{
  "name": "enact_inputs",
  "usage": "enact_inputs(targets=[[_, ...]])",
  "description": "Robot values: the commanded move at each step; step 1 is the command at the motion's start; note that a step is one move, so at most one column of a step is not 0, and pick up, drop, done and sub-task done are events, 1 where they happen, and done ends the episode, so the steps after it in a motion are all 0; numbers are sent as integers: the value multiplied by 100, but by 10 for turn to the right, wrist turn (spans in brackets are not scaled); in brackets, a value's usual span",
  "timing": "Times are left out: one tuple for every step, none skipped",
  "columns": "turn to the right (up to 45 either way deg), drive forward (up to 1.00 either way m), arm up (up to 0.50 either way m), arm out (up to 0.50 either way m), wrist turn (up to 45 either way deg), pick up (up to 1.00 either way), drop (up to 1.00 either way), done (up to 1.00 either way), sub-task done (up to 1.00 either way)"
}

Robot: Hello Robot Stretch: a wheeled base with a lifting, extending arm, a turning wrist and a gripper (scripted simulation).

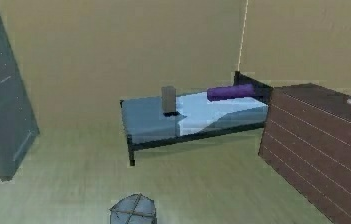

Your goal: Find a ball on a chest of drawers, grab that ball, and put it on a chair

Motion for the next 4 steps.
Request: enact_inputs(targets=[[450, 0, 0, 0, 0, 0, 0, 0, 0], [120, 0, 0, 0, 0, 0, 0, 0, 0], [0, 65, 0, 0, 0, 0, 0, 0, 0], [-450, 0, 0, 0, 0, 0, 0, 0, 0]])
